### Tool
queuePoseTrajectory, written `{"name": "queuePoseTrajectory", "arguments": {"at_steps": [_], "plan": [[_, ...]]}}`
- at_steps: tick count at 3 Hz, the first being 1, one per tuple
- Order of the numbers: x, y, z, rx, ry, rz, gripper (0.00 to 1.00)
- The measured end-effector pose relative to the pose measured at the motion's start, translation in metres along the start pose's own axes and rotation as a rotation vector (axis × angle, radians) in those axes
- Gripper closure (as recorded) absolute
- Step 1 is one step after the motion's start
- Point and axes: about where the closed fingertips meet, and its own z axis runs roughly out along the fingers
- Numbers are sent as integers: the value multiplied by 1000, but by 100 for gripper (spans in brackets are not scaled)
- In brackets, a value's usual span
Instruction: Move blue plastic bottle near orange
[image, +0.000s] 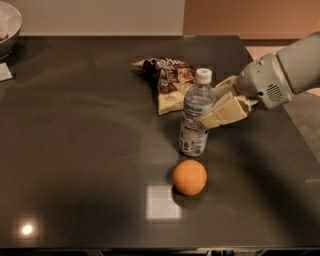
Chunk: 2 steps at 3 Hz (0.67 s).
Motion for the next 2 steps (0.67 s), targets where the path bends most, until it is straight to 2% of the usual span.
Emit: {"name": "queuePoseTrajectory", "arguments": {"at_steps": [1,2], "plan": [[5,4,2,-2,-13,-1,13],[9,6,4,1,-22,-5,0]]}}
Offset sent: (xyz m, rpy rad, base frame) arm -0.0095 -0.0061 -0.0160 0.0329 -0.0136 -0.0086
